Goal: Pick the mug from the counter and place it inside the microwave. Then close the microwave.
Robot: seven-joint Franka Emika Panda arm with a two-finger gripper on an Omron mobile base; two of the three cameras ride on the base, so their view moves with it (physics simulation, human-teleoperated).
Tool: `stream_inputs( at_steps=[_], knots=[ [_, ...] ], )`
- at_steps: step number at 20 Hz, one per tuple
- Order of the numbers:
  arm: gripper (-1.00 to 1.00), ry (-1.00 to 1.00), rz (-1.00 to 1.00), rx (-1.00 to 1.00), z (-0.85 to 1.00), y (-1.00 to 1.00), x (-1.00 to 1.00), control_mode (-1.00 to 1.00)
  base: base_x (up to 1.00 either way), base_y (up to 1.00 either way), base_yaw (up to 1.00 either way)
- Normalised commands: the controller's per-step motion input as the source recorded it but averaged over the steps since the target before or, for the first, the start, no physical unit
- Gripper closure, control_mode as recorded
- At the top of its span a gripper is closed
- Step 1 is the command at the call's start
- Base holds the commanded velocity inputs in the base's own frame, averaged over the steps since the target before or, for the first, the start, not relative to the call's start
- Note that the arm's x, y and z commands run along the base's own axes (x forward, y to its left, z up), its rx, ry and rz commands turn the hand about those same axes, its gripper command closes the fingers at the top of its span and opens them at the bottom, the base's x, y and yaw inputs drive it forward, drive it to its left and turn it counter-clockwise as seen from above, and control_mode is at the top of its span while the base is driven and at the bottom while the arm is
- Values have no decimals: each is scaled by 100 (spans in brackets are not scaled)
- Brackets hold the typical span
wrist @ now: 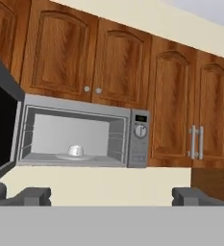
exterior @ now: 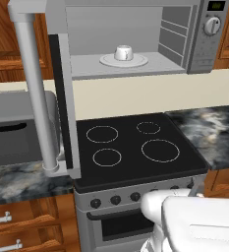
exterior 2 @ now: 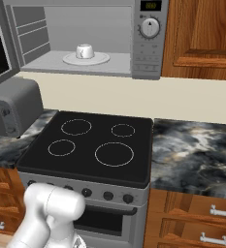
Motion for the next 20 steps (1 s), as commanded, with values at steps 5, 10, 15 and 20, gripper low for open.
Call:
stream_inputs(
  at_steps=[5, 10, 15, 20],
  knots=[
    [-100, 0, -34, 0, -16, 42, -35, -100, 0, 0, 0],
    [-100, 2, -39, 0, -1, 39, -1, -100, 0, 0, 0],
    [-100, 6, -38, -4, 0, 32, 25, -100, 0, 0, 0],
    [-100, 1, -18, -4, 0, 54, 12, -100, 0, 0, 0]
  ],
)
